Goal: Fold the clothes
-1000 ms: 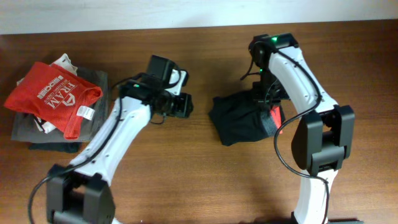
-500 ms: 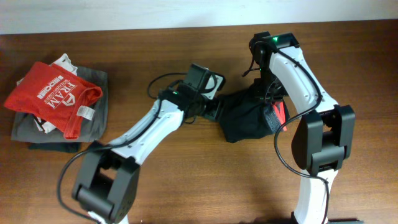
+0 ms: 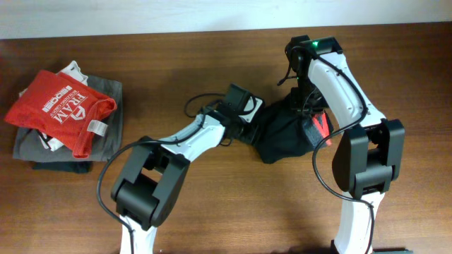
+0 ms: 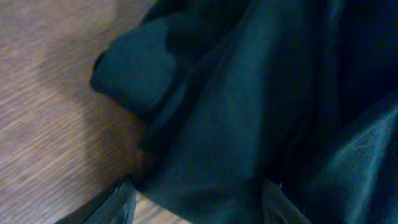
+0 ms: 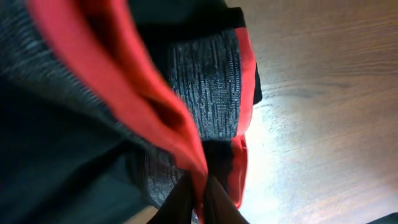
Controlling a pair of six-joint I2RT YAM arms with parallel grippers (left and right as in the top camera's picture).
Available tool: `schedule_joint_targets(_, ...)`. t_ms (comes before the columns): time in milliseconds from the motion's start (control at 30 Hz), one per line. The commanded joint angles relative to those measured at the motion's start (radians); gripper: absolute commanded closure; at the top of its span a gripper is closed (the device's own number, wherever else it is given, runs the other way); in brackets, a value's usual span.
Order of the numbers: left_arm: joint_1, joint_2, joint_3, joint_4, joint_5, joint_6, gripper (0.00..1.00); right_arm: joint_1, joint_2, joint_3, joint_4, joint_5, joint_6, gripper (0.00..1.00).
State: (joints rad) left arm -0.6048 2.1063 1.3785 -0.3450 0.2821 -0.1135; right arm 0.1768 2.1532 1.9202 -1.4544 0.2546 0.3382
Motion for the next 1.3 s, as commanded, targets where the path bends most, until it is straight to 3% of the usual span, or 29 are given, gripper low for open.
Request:
schedule_joint_targets(0,-0.023,0.037,-0.005,-0.035,0.021,0.018,0.36,-0.022,-0.002,-0.003,0.023,0.084,0.015,0.85)
schedule_joint_targets(333,-0.026,0.035,-0.005,-0.089,0.026,-0.005,0.36,-0.112,-0.002,-0.008,0.073,0.073,0.005,0.85)
schedule_joint_targets(567,-0.025,-0.06,-0.005,-0.135,-0.019,0.006,0.36,-0.127,-0.002,-0.008,0.043,-0.121,-0.171,0.85)
schedule_joint_targets(767,0.022,-0.267,0.006,-0.097,-0.193,0.053,0.21,-0.126,-0.023,-0.008,-0.008,-0.22,-0.225,0.85)
schedule_joint_targets(1000,0.159,-0.263,0.02,0.085,0.047,0.055,0.21,-0.125,-0.088,-0.008,-0.071,-0.274,-0.238,0.84)
schedule_joint_targets(1267,0.16,-0.072,0.021,0.269,0.2,0.053,0.21,-0.125,-0.088,-0.099,-0.073,-0.389,-0.253,0.85)
